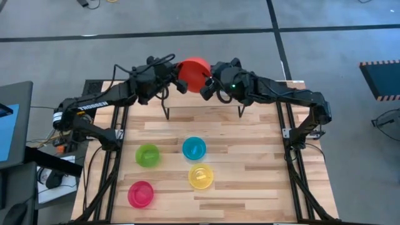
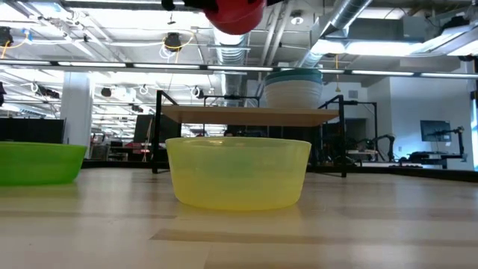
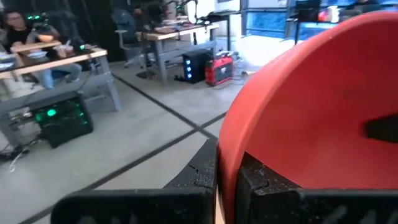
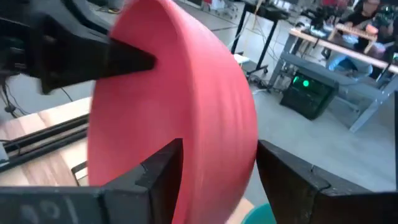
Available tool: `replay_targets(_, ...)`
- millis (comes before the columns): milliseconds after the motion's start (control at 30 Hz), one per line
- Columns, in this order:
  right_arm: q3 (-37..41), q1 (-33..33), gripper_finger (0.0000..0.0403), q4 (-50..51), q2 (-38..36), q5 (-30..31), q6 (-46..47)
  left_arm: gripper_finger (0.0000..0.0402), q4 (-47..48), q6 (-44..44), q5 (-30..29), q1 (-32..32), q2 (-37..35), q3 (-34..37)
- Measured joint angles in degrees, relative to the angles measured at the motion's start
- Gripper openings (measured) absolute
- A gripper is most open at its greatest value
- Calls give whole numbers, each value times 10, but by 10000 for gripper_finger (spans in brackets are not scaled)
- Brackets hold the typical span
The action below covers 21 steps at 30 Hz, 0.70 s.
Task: Place and stack bowls onto a shelf
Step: Stack the large orange bowl on top of the large green bowl on the shelf
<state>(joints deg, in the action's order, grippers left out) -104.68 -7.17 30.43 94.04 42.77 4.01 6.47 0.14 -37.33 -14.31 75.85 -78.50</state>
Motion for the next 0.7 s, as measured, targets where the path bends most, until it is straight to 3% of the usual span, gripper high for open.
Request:
replay_targets(133, 0, -8, 192, 6, 0, 8, 13, 2, -2, 2, 15, 10, 1, 0)
replay_targets(267, 0, -19, 117, 12, 0, 20, 39, 9, 4, -10, 40, 12, 1, 0)
replay_targets(400, -9, -39, 43, 58, 1, 8, 67, 57, 5, -25, 68, 11, 1, 0)
replay_targets(533, -27, -73, 41, 122, 0, -79, 126, 132, -1, -11, 91, 13, 1, -1)
replay_targets(700, -49, -146, 41, 219, 0, -180, 235, 202, 4, 26, 60, 9, -8, -1)
